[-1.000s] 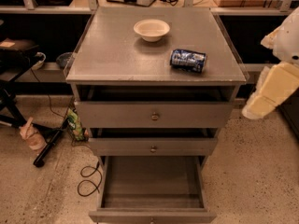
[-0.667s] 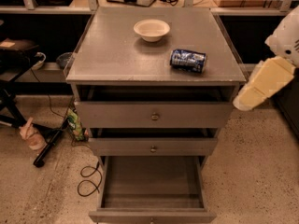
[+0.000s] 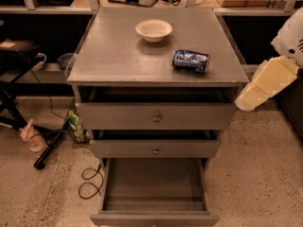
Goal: Place pepsi can into bottom drawer
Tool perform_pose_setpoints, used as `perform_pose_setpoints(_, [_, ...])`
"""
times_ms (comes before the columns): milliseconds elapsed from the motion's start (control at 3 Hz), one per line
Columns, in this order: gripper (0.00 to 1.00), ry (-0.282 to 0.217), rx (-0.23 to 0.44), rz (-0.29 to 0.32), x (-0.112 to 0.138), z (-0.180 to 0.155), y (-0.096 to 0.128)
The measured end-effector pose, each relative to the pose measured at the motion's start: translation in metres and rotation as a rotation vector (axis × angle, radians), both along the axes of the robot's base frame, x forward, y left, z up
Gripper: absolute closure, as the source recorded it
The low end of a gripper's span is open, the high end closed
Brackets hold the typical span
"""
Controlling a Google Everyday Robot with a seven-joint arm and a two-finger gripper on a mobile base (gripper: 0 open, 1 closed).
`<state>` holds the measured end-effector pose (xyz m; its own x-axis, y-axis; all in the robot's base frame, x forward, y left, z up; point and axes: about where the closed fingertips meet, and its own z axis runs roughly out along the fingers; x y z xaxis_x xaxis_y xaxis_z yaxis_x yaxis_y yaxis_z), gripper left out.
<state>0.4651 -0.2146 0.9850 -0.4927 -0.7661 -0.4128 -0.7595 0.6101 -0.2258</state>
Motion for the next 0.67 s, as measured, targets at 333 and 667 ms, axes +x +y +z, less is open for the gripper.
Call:
perform_pose_setpoints(333, [0.0, -0.001, 0.018, 0.013, -0.0135, 0.0055, 0.0035])
perform_pose_setpoints(667, [0.0, -0.036, 0.039, 0.034, -0.0108, 0.0119, 0.011])
